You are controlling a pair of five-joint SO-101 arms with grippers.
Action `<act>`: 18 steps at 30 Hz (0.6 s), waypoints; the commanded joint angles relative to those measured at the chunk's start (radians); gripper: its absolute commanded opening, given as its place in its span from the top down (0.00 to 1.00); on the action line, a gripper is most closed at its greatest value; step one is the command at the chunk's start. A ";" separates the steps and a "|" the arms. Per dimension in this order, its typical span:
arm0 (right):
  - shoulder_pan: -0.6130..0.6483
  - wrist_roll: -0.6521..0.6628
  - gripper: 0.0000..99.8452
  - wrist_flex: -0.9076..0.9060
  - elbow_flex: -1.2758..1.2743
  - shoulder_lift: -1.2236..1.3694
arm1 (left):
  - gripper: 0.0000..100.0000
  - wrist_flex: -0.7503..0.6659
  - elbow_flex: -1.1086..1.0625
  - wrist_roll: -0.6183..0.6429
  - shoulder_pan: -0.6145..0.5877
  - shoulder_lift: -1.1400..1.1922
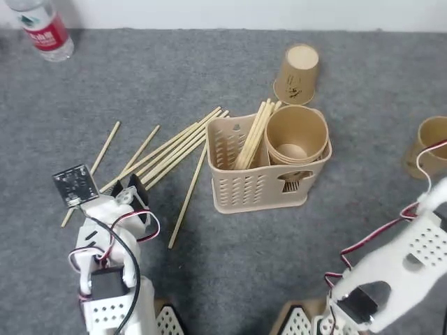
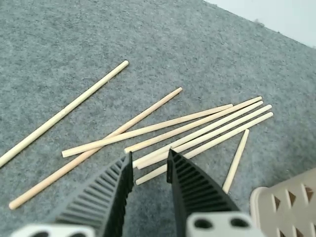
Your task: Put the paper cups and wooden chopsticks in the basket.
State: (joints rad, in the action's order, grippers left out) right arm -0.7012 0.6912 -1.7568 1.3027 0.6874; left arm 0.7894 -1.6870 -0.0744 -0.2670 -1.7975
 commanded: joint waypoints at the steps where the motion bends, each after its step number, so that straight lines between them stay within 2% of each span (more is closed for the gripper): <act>1: 0.056 0.018 0.80 -0.041 0.035 -0.091 | 0.89 0.003 0.004 -0.012 0.006 -0.015; 7: 0.125 0.021 0.81 -0.044 -0.086 -0.150 | 0.89 0.002 0.004 -0.012 0.008 -0.015; 14: 0.251 0.084 0.81 -0.035 -0.508 -0.340 | 0.89 0.005 0.004 -0.014 0.028 -0.015; 18: 0.271 0.086 0.81 0.076 -0.631 -0.386 | 0.89 0.005 0.004 -0.014 0.029 -0.015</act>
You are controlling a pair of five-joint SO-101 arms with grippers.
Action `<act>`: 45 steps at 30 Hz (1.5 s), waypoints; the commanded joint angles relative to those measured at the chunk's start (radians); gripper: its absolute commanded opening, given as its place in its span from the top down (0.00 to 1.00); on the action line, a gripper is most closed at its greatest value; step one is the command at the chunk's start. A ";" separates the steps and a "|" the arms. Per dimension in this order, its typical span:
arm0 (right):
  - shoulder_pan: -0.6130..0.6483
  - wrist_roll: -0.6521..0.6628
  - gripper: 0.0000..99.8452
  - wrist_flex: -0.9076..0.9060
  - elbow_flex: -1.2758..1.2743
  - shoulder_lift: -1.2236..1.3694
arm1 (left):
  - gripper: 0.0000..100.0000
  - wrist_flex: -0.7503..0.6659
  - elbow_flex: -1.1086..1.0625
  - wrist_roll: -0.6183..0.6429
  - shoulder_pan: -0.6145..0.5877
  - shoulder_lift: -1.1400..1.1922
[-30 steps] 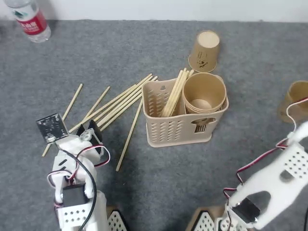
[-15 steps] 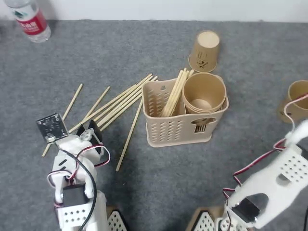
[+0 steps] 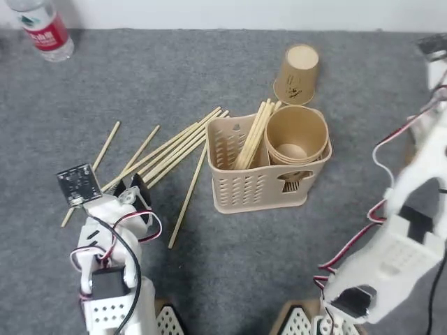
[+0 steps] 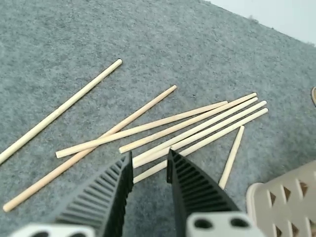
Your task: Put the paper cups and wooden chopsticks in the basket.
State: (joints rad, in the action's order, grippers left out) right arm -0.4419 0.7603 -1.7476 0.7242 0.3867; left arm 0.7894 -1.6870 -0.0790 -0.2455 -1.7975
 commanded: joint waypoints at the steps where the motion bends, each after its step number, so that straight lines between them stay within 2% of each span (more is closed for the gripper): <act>1: 0.010 0.017 0.81 0.091 -0.078 -0.084 | 0.89 0.005 0.004 -0.009 0.008 -0.015; 7: 0.001 0.018 0.81 0.217 -0.229 -0.051 | 0.89 0.005 0.004 -0.009 0.009 -0.015; 20: -0.039 -0.002 0.81 0.340 -0.238 0.068 | 0.89 0.005 0.004 -0.009 0.011 -0.015; 27: -0.036 0.002 0.92 0.354 -0.238 0.090 | 0.89 0.005 0.004 -0.009 0.011 -0.015; 31: -0.039 -0.003 1.00 0.371 -0.226 0.054 | 0.89 0.005 0.004 -0.009 0.011 -0.015; 45: -0.059 0.028 0.99 0.288 -0.219 -0.274 | 0.89 0.006 0.004 -0.009 0.011 -0.015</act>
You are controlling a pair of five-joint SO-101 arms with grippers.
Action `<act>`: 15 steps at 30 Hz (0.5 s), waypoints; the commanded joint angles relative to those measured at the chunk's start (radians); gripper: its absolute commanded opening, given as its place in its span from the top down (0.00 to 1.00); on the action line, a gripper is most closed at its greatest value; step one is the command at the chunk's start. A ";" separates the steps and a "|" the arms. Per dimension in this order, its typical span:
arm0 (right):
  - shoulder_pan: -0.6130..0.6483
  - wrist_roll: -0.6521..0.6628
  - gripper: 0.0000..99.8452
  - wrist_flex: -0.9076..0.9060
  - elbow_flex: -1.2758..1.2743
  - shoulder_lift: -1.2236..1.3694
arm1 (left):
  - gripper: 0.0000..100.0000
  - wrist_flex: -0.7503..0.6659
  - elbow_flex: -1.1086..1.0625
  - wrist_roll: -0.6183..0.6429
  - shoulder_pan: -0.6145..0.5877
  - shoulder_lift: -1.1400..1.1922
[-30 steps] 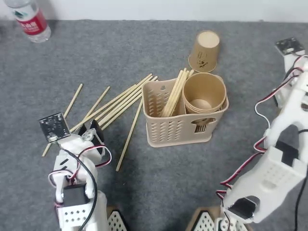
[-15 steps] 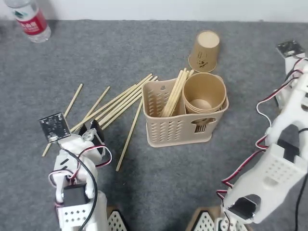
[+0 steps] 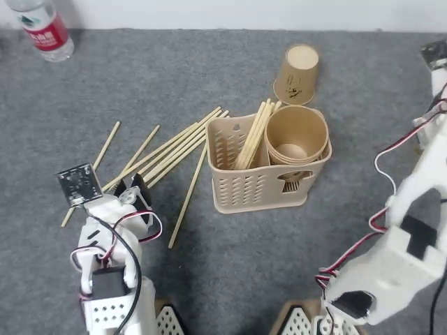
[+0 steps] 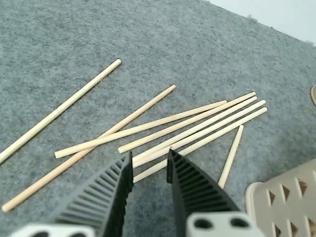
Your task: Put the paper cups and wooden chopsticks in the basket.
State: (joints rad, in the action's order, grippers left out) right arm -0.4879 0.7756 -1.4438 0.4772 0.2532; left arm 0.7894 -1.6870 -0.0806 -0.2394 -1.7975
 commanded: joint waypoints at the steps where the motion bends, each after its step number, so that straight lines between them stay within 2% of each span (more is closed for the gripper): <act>1: -0.013 0.018 0.99 -0.021 0.029 -0.183 | 0.89 0.006 0.004 -0.008 0.005 -0.015; 7: 0.081 0.061 0.99 -0.120 0.043 -0.441 | 0.89 0.006 0.004 -0.008 0.005 -0.015; 15: 0.426 0.055 0.99 -0.314 0.043 -0.756 | 0.89 0.006 0.004 -0.008 0.005 -0.015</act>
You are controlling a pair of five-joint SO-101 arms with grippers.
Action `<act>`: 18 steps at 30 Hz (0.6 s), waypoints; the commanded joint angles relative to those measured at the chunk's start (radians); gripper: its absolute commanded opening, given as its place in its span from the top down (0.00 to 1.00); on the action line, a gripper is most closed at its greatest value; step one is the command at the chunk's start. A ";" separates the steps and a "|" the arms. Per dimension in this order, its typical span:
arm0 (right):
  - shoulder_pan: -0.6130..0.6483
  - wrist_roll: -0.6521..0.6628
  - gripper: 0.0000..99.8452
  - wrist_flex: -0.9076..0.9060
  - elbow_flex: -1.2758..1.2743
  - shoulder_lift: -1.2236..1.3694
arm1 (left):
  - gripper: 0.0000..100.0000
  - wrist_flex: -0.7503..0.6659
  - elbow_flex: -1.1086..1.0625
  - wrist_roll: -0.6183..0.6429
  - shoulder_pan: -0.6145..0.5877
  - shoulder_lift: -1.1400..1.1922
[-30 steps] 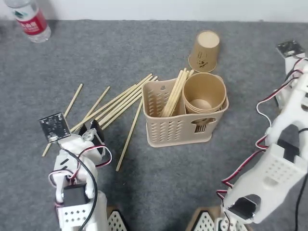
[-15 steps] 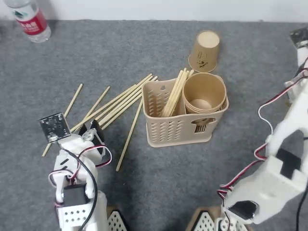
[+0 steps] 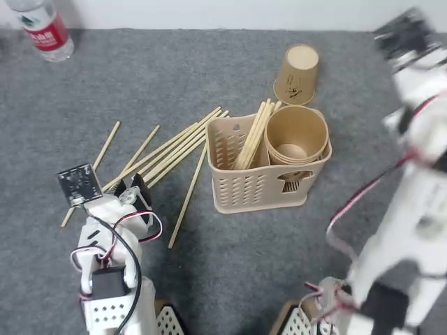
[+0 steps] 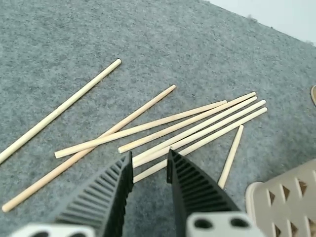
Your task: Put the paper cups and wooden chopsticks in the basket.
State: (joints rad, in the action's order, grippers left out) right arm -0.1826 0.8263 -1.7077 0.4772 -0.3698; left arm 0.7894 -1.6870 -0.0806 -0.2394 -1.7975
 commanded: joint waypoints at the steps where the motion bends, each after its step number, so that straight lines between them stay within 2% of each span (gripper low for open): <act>1: 0.165 0.003 0.99 -0.070 0.043 -0.166 | 0.89 0.006 0.004 -0.008 0.005 -0.015; 3: 0.234 -0.043 0.99 -0.087 0.043 -0.232 | 0.89 0.006 0.004 -0.008 0.005 -0.015; 11: 0.367 -0.216 0.99 -0.088 -0.002 -0.357 | 0.89 0.006 0.004 -0.008 0.005 -0.015; 15: 0.486 -0.244 0.99 -0.087 -0.129 -0.355 | 0.89 0.006 0.004 -0.008 0.005 -0.015; 18: 0.521 -0.244 0.99 -0.058 -0.210 -0.354 | 0.89 0.006 0.004 -0.008 0.005 -0.015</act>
State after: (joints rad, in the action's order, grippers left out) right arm 0.3115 0.5992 -1.7584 0.3191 -0.7150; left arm 0.7894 -1.6870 -0.0806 -0.2394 -1.7975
